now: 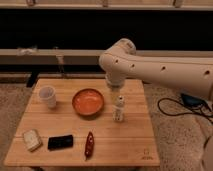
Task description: Knock the bottle over
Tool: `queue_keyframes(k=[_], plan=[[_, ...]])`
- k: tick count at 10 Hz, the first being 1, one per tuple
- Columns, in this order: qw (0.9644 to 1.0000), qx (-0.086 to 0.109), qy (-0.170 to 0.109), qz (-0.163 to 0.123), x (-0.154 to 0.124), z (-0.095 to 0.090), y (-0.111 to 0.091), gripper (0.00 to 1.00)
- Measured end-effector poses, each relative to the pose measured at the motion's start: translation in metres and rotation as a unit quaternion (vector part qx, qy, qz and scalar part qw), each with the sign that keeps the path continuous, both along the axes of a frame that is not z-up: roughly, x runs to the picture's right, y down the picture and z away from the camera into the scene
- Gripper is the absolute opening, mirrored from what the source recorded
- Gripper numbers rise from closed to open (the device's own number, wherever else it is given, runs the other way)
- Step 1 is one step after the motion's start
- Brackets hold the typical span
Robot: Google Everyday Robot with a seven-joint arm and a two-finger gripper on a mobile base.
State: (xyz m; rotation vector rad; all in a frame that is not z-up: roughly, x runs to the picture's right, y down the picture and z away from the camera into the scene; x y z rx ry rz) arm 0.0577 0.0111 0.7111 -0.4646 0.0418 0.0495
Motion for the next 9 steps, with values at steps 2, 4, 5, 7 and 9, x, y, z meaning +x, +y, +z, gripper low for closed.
queue_keyframes(k=[2, 4, 5, 7, 9], plan=[[0.9995, -0.019, 0.021, 0.011, 0.02, 0.018, 0.008, 0.8], [0.9986, -0.034, 0.032, 0.024, 0.034, 0.03, 0.017, 0.8], [0.9977, -0.044, 0.039, 0.033, 0.044, 0.036, 0.023, 0.8], [0.996, -0.06, 0.046, 0.047, 0.056, 0.044, 0.035, 0.8], [0.9937, -0.078, 0.053, 0.059, 0.067, 0.054, 0.048, 0.8]])
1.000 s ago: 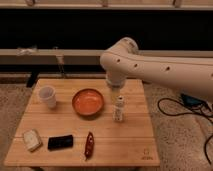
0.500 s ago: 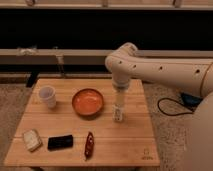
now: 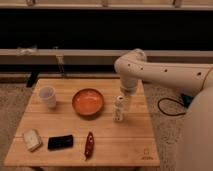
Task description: Knock the bottle over
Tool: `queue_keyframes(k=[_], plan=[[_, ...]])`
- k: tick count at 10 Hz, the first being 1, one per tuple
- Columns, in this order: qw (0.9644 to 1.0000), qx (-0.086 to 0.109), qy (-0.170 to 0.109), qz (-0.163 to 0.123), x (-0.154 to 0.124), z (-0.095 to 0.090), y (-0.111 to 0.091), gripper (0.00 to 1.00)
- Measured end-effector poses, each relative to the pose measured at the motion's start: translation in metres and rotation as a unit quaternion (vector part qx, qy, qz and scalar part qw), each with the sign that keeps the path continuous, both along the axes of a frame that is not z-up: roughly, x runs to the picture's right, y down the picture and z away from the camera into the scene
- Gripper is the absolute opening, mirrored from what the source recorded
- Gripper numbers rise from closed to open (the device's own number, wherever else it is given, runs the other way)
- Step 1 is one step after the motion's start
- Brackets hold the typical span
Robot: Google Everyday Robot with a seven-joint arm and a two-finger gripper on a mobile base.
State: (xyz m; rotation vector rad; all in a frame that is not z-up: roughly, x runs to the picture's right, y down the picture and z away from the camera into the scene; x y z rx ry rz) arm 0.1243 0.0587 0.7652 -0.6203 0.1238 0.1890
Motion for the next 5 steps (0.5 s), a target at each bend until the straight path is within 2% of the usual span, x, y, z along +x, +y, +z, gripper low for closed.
queue_keyframes(k=[5], plan=[[0.9989, -0.036, 0.011, 0.029, 0.019, 0.024, 0.028, 0.8]])
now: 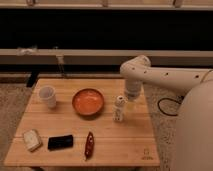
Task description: Knock the bottle over
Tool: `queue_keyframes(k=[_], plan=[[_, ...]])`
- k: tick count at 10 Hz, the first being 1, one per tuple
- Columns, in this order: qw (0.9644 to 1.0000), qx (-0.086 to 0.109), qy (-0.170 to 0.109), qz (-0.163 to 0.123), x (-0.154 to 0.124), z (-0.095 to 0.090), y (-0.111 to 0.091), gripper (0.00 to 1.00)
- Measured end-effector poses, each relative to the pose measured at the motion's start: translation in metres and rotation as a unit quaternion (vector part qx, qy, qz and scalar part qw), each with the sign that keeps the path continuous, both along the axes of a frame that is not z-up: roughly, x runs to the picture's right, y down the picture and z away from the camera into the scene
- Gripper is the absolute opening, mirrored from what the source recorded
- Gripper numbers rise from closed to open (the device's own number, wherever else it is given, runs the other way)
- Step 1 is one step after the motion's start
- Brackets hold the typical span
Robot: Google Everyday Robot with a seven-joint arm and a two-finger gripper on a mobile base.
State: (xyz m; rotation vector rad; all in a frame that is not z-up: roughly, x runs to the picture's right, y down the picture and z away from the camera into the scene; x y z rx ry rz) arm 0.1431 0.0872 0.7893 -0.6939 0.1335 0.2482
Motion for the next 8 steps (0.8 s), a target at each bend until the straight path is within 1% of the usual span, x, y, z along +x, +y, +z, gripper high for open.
queue_keyframes(k=[2, 4, 5, 7, 8], plan=[[0.9999, -0.015, 0.002, 0.006, 0.002, 0.004, 0.009, 0.8], [0.9995, -0.033, 0.0, 0.0, -0.005, 0.001, 0.014, 0.8], [0.9987, -0.05, -0.004, -0.01, -0.013, -0.002, 0.018, 0.8], [0.9957, -0.083, -0.021, -0.034, -0.035, -0.012, 0.029, 0.8], [0.993, -0.1, -0.038, -0.05, -0.055, -0.019, 0.035, 0.8]])
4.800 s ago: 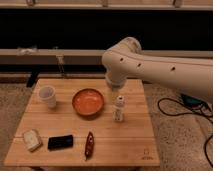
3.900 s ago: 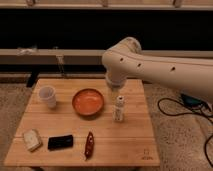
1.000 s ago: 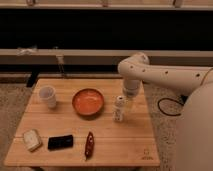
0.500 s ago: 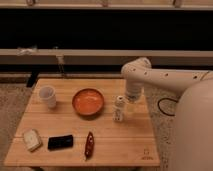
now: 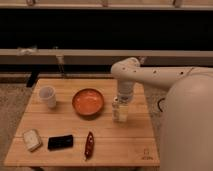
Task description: Knock the bottle over
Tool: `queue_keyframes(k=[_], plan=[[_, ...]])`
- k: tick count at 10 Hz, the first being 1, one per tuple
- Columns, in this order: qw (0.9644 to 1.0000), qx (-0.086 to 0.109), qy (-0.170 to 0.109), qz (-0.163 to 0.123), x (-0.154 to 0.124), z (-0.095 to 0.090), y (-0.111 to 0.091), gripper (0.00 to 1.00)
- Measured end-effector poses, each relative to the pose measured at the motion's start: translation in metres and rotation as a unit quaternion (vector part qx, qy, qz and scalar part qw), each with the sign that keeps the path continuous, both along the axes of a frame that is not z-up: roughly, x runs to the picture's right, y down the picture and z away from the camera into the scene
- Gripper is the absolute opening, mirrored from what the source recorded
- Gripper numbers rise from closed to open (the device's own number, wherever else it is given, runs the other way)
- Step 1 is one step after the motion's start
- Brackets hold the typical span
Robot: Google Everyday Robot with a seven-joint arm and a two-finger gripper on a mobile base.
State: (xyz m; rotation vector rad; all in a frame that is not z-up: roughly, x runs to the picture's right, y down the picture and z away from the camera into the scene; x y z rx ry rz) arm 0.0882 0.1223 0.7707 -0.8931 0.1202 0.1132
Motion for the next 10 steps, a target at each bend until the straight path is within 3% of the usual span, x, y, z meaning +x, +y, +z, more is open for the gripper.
queue_keyframes(k=[3, 6, 10], plan=[[1.0, 0.0, -0.001, -0.004, 0.002, 0.0, -0.001, 0.8], [0.9987, -0.01, -0.041, -0.027, -0.039, -0.005, -0.007, 0.8], [0.9969, -0.007, -0.072, -0.03, -0.058, -0.012, -0.013, 0.8]])
